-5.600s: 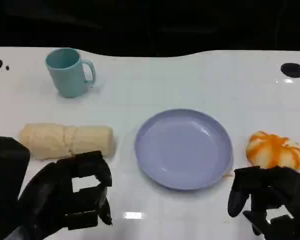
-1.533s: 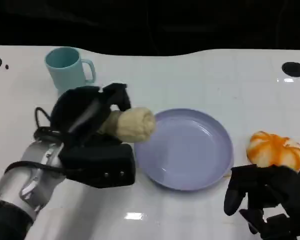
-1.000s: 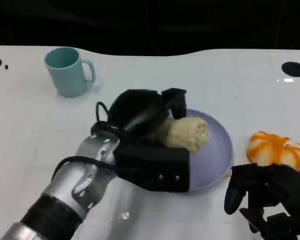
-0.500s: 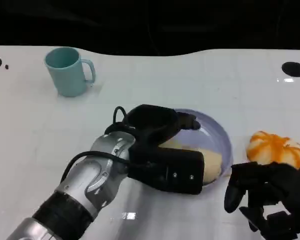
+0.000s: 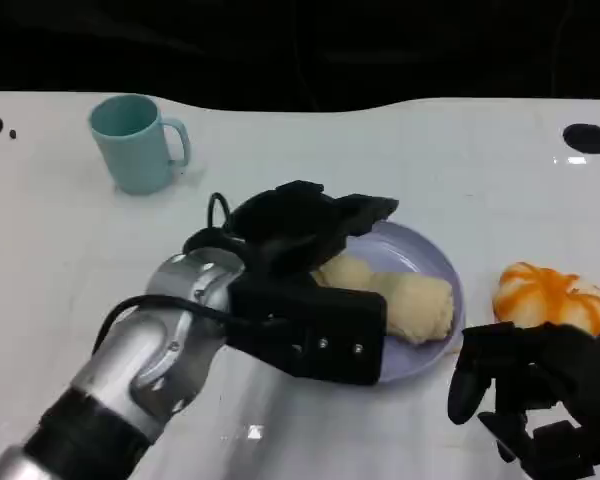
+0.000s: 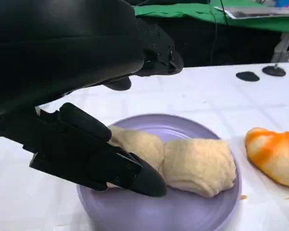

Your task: Grasp the towel on the left side of the plate with the left hand and place it into the plate.

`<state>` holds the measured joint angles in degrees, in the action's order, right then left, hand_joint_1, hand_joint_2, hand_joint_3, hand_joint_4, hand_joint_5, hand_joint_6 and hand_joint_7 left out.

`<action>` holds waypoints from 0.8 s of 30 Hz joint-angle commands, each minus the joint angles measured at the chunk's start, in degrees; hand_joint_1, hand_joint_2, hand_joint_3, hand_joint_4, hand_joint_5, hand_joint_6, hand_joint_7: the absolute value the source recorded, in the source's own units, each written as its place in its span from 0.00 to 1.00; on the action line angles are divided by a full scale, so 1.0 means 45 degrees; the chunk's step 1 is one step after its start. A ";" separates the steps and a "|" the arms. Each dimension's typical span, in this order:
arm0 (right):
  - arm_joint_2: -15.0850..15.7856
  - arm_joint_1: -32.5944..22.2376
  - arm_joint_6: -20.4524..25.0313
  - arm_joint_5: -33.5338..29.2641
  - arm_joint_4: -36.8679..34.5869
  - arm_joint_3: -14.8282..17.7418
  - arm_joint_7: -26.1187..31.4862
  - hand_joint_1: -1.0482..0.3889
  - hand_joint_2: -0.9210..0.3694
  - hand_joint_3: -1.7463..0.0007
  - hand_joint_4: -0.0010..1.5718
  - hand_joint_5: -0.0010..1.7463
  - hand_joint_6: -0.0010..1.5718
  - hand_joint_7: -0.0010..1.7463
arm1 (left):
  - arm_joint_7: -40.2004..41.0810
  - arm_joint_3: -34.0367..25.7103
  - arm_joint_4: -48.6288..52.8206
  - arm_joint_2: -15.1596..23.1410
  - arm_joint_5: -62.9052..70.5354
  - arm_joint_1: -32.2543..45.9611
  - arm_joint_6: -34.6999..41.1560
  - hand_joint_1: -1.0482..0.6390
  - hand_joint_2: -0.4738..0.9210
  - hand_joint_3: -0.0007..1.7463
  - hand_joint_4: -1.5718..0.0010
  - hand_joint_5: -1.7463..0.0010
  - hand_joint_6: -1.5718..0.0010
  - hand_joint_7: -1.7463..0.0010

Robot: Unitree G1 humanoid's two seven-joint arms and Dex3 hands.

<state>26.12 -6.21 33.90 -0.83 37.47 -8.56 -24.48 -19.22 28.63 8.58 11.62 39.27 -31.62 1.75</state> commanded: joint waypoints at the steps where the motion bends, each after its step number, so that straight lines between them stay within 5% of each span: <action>1: 0.0121 0.0093 0.0043 -0.0008 0.0040 0.0073 -0.0009 0.75 0.26 0.39 0.43 0.97 0.42 0.83 | -0.0949 -0.1014 -0.1529 0.0636 -0.1201 0.0887 0.0512 0.25 1.00 0.04 0.94 0.66 0.84 0.97; 6: 0.0107 0.0102 -0.0107 0.0016 -0.0061 0.0102 -0.0024 0.75 0.26 0.39 0.44 0.97 0.42 0.82 | -0.1783 -0.2533 -0.3073 0.0715 -0.3640 0.2050 0.1197 0.31 1.00 0.06 0.84 0.61 0.77 0.94; 14: 0.0091 0.0162 0.0198 0.0029 0.0094 0.0062 -0.0017 0.75 0.26 0.39 0.43 0.98 0.42 0.83 | -0.2141 -0.5067 -0.6351 -0.0141 -0.8568 0.4814 0.4029 0.49 1.00 0.16 0.54 0.48 0.45 0.82; 19: 0.0102 0.0185 0.0132 0.0018 0.0060 0.0037 -0.0031 0.76 0.25 0.39 0.44 0.97 0.43 0.83 | -0.1372 -0.6090 -0.8290 -0.0521 -1.0214 0.6409 0.6034 0.52 0.72 0.60 0.47 0.34 0.40 0.63; 20: 0.0100 0.0212 0.0125 0.0012 0.0040 0.0023 -0.0032 0.76 0.25 0.40 0.44 0.97 0.43 0.83 | -0.1222 -0.6462 -0.8804 -0.0667 -1.0839 0.6734 0.6846 0.53 0.70 0.68 0.49 0.26 0.42 0.52; 24: 0.0097 0.0317 0.0262 0.0028 0.0056 -0.0019 -0.0049 0.75 0.25 0.40 0.45 0.97 0.43 0.83 | -0.0809 -0.7605 -1.0430 -0.0795 -1.2806 0.7879 0.8931 0.56 0.69 0.76 0.47 0.11 0.48 0.26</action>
<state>26.06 -5.13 34.48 -0.79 37.37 -8.73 -24.57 -24.20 -2.61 -34.44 7.79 -14.20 1.05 37.45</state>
